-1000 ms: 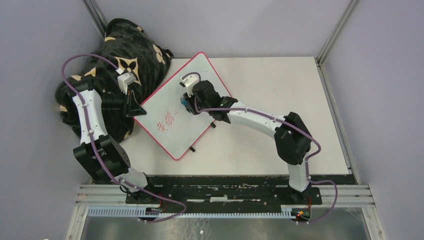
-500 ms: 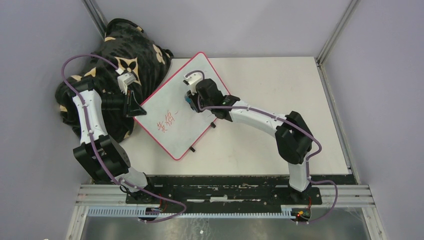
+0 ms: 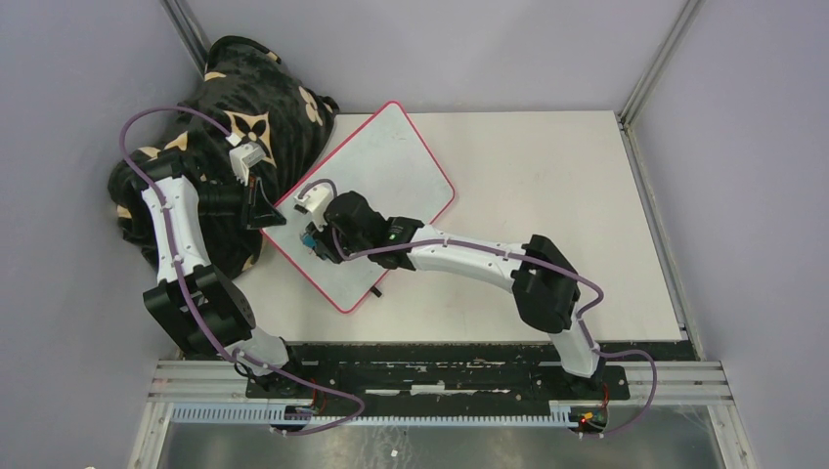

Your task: Erase the whiteboard

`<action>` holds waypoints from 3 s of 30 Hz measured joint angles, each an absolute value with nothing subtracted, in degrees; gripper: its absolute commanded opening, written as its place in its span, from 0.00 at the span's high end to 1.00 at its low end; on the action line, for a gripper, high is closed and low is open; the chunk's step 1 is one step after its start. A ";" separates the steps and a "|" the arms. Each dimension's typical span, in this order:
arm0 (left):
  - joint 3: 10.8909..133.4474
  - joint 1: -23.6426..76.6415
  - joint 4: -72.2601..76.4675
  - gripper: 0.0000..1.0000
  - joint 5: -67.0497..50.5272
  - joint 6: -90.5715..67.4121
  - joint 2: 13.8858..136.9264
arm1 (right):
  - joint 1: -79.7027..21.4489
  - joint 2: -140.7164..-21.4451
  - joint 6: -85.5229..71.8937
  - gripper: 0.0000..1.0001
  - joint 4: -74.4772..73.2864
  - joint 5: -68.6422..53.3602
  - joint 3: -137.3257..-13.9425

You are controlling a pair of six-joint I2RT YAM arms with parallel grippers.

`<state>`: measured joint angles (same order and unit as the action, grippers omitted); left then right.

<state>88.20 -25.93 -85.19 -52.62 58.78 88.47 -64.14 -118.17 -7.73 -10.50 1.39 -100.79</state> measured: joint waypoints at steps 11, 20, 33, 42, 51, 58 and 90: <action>87.88 -26.04 -84.62 0.97 -52.64 58.78 88.33 | -64.14 -119.83 -7.49 0.99 -12.95 0.69 -103.81; 87.50 -25.96 -83.85 0.97 -53.10 58.78 88.23 | -57.17 -115.55 -7.68 0.99 -9.93 -0.01 -96.79; 87.18 -25.76 -83.68 0.97 -53.95 58.78 88.23 | -49.93 -114.80 -8.73 0.99 -9.56 -0.01 -96.49; 87.02 -26.15 -84.18 0.97 -53.12 58.78 87.79 | -56.60 -116.07 -8.12 0.99 -11.14 4.27 -100.01; 86.96 -26.13 -84.31 0.97 -53.06 58.76 87.31 | -66.57 -121.69 -8.32 0.99 -11.27 -1.17 -107.44; 86.76 -26.13 -83.90 0.97 -53.04 58.78 87.22 | -66.65 -122.43 -8.80 0.99 -11.60 -2.74 -107.68; 85.97 -26.20 -83.02 0.97 -53.17 58.76 86.78 | -55.99 -114.21 -5.80 0.99 -8.71 4.54 -95.64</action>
